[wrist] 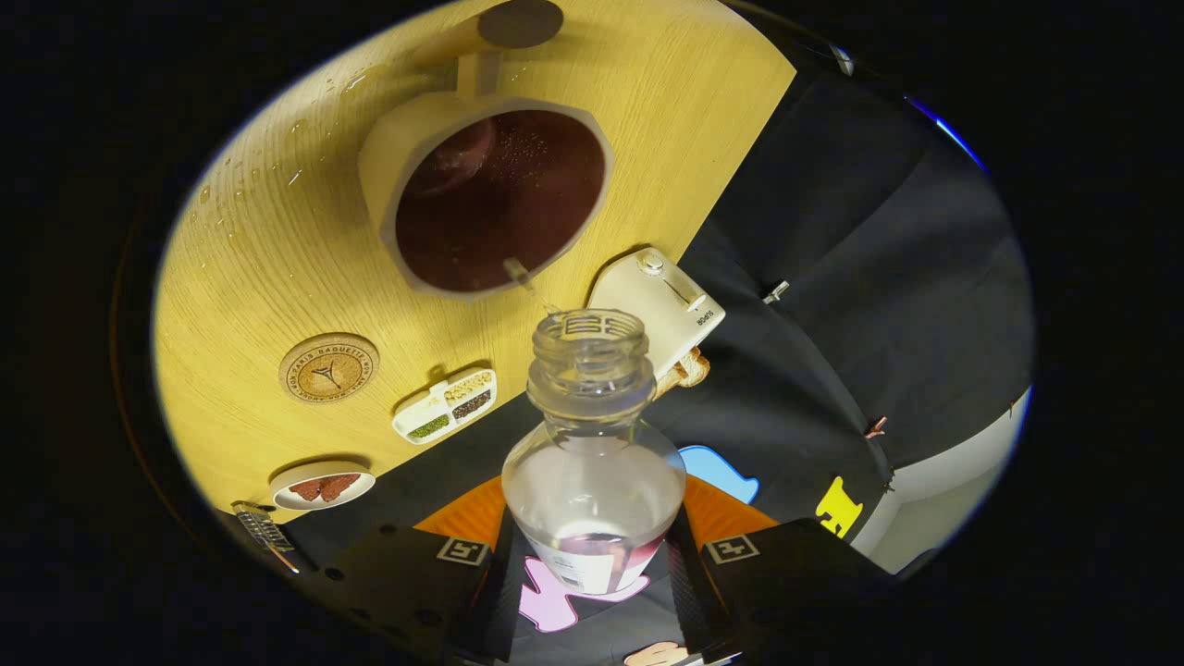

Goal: Take the bottle from table, then pour the juice into the cup, finally place the bottle on the coaster

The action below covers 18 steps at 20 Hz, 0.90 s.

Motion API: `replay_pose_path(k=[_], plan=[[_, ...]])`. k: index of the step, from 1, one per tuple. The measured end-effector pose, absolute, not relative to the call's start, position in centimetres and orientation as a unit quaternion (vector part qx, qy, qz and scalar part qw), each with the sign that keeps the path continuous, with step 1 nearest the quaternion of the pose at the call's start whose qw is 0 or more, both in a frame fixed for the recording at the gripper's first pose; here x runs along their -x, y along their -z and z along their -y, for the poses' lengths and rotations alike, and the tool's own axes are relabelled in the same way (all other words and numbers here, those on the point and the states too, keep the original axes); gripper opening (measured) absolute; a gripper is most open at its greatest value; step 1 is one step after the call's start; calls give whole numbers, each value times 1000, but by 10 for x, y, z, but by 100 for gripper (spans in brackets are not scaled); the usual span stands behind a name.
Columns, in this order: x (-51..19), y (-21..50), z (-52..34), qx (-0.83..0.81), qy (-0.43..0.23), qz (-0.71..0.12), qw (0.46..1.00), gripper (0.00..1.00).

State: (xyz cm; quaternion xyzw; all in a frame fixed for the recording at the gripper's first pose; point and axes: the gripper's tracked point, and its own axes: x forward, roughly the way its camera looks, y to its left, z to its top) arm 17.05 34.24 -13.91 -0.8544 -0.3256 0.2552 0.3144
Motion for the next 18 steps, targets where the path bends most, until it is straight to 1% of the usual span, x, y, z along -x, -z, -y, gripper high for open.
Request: replay_pose_path(k=[9,13,15,18], plan=[[-166,144,-342,855,-259,321,315,69],[-170,126,-333,847,-252,303,356,69],[-166,120,-327,835,-255,293,390,70],[-159,106,-324,821,-249,301,417,70]])
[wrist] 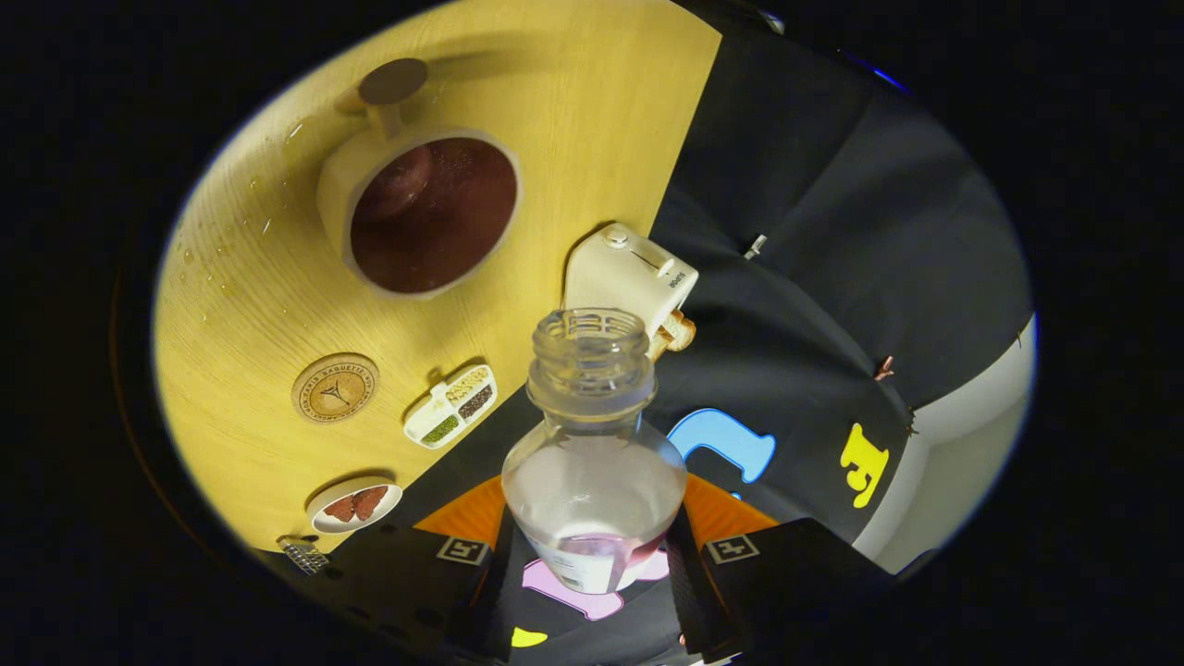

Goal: Take the bottle from table, then pour the juice into the cup, finally place the bottle on the coaster

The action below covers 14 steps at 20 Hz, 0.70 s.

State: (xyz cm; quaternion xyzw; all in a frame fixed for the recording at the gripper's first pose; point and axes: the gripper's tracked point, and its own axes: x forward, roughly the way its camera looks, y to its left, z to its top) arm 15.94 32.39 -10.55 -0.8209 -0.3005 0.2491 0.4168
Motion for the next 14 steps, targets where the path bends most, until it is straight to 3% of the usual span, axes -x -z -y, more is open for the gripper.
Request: replay_pose_path(k=[3,11,14], plan=[[-164,96,-315,805,-239,287,462,70],[-203,92,-257,633,-254,112,723,70],[-210,93,-240,548,-262,45,793,70]])
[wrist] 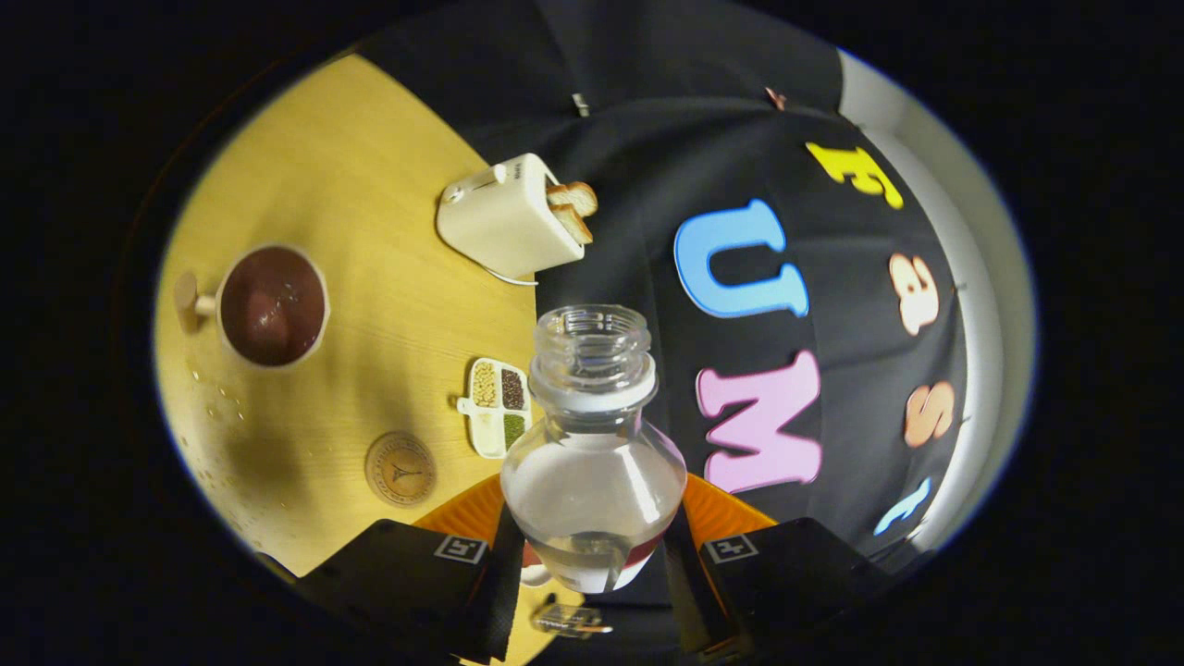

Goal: Take the bottle from table, then pour the juice into the cup, finally place the bottle on the coaster

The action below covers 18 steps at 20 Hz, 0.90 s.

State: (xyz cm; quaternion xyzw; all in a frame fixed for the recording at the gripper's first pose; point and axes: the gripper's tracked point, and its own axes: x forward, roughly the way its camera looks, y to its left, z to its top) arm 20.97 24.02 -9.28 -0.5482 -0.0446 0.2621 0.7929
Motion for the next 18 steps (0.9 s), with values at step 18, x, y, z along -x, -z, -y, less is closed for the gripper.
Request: replay_pose_path(k=[18], plan=[[-255,155,-234,61,-276,-110,953,70]])
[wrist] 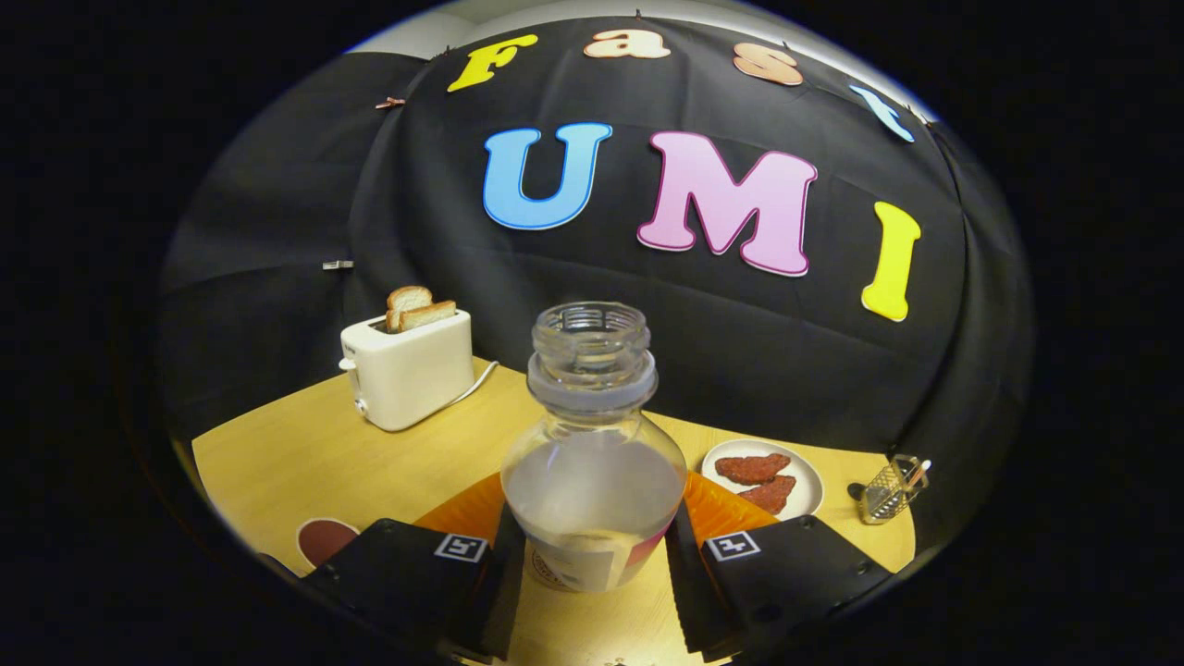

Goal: Take the bottle from table, then pour the juice into the cup, finally place the bottle on the coaster

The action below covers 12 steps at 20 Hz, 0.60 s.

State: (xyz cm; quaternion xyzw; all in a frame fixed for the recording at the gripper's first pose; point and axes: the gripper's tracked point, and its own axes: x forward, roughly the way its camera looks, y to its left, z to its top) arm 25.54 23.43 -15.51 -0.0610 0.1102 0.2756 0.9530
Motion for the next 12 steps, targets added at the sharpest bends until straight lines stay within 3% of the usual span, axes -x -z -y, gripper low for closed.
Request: replay_pose_path(k=[12], plan=[[-283,220,-255,16,-258,-137,956,73]])
